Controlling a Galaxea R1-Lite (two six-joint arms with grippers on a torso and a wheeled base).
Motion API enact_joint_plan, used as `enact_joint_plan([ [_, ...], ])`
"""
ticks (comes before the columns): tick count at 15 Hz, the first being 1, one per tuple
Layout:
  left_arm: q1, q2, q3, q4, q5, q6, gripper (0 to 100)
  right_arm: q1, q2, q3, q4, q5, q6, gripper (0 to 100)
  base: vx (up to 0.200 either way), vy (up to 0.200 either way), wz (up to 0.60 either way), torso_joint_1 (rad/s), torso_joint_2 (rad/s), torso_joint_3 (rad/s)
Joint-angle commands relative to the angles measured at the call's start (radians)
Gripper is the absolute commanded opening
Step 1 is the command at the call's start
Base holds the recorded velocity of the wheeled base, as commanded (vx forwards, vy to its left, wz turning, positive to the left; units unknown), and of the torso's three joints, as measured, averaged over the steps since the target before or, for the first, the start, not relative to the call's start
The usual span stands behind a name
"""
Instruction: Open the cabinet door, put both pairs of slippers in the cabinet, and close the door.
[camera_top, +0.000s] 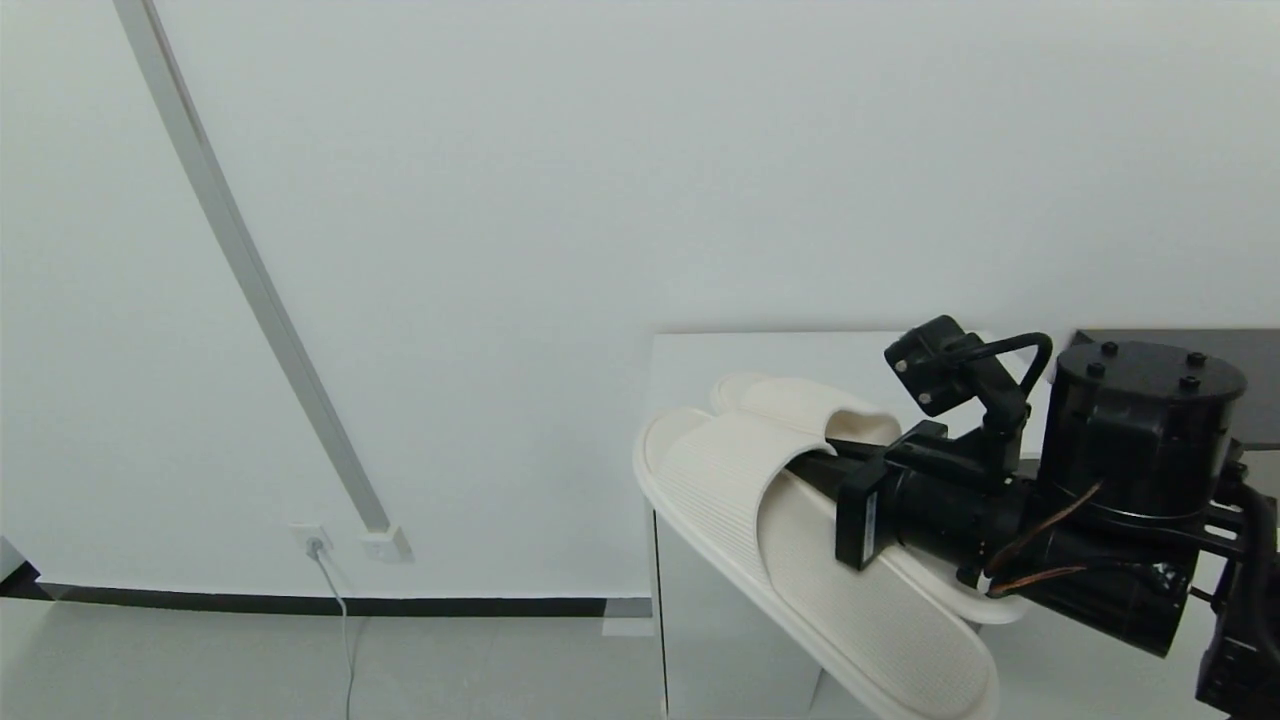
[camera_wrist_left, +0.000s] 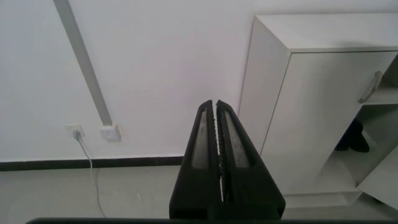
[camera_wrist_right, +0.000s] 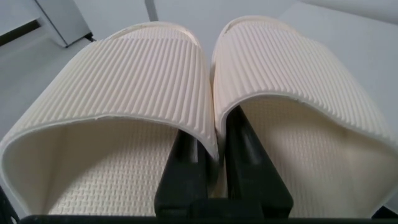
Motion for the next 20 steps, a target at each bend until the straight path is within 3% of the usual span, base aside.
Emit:
enact_joint_plan([
  [1, 0.000, 0.001, 0.000, 0.000, 0.000, 0.000, 0, 0.002, 0.017, 0.009, -0.002, -0.002, -0.003, 0, 0.000, 0.000, 0.00, 0.000, 0.00, 0.000],
  [6, 0.000, 0.001, 0.000, 0.000, 0.000, 0.000, 0, 0.005, 0.029, 0.012, -0.004, -0.002, -0.004, 0, 0.000, 0.000, 0.00, 0.000, 0.00, 0.000],
  [20, 0.000, 0.001, 0.000, 0.000, 0.000, 0.001, 0, 0.002, 0.037, 0.029, -0.007, -0.002, -0.006, 0, 0.000, -0.200, 0.00, 0.004, 0.00, 0.003],
])
